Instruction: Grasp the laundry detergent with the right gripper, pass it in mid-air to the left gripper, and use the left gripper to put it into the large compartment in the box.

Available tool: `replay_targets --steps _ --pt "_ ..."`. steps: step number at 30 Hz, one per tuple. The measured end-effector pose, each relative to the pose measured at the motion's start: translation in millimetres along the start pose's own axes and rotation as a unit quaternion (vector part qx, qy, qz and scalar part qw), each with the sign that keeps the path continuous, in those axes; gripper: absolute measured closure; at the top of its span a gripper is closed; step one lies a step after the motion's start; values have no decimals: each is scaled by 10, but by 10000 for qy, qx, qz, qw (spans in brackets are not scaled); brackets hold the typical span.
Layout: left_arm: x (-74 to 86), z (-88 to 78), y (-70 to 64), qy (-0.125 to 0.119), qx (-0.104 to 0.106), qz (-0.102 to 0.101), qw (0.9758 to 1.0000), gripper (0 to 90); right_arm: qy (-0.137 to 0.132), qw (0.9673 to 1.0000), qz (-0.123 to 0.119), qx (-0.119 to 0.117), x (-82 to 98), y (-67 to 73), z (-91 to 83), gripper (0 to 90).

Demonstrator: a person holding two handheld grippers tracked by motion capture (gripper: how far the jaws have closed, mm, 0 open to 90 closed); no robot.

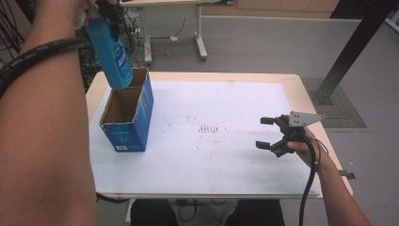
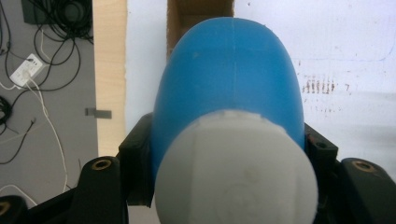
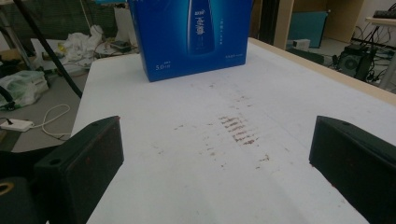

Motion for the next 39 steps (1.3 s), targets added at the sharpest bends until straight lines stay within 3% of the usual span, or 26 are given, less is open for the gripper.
replay_targets --steps 8,17,39 --pt "-27 206 56 187 58 -7 9998 377 -2 10000 13 23 15 5 -23 29" --pt "-39 350 78 274 -19 -23 9996 377 0 10000 20 15 23 7 -6 28" --pt "-61 811 186 535 63 -45 9985 377 53 10000 35 13 46 28 7 28"
Point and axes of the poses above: each handheld gripper's, and its own axes: z roughly forward along the jaws, x roughly out of its underside, y roughly to its left, the point moved 7 cm from there along z, roughly forward along the jaws, and after that the axes turned 1 degree about z, right-handed, at the moved point
